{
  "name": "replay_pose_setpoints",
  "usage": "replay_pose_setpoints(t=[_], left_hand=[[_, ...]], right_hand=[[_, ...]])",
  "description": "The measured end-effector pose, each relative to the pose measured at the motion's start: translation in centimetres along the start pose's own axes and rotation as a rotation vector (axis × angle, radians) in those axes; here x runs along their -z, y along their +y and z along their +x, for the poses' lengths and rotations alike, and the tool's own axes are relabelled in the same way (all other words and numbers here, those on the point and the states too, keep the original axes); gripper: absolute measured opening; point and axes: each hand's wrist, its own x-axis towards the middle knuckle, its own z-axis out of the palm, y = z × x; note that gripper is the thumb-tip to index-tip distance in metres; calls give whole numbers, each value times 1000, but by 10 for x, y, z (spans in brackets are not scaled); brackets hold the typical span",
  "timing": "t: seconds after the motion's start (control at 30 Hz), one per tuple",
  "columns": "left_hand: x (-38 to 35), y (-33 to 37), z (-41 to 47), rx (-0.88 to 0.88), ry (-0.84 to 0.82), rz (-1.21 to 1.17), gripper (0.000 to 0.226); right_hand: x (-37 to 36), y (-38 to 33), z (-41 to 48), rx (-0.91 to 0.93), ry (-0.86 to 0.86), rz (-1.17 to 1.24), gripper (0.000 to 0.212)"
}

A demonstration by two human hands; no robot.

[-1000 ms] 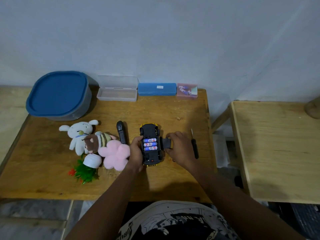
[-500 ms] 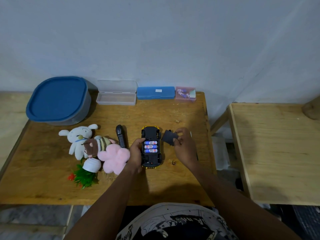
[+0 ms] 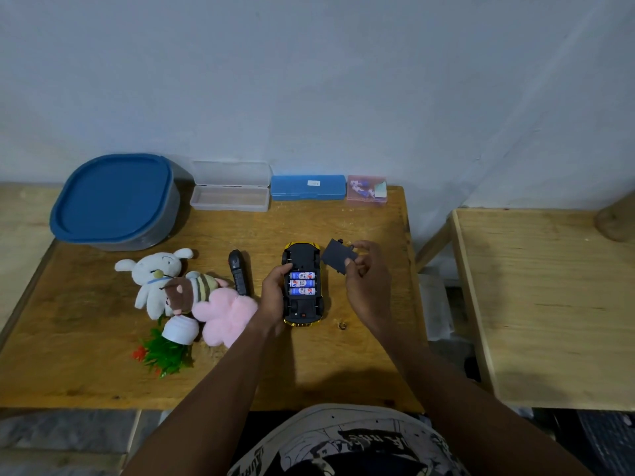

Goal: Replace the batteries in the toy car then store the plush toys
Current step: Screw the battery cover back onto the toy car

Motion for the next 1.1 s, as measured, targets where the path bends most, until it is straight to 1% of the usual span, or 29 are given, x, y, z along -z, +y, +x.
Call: replay_pose_setpoints(t=[0.13, 0.2, 0.4, 0.5, 0.67, 0.8, 1.1], left_hand=[[-4, 0, -2, -19, 3, 22, 40], [-5, 0, -3, -27, 16, 30, 41], [-6, 1, -5, -49, 16, 60, 42], [-6, 1, -6, -46, 12, 60, 48], [-6, 4, -9, -25, -3, 40, 51], [-8, 5, -10, -18, -23, 29, 56], [-12, 6, -9, -29, -33, 35, 59]], right_hand=[[-3, -1, 0, -1, -108, -49, 27], [-6, -1, -1, -21, -152, -51, 27], [-11, -3, -4, -65, -214, -38, 30], [-10, -7, -6, -41, -250, -31, 29], [-8, -21, -10, -6, -353, 19, 29], [-7, -23, -10, 3, -386, 18, 29], [-4, -24, -7, 28, -405, -35, 30]])
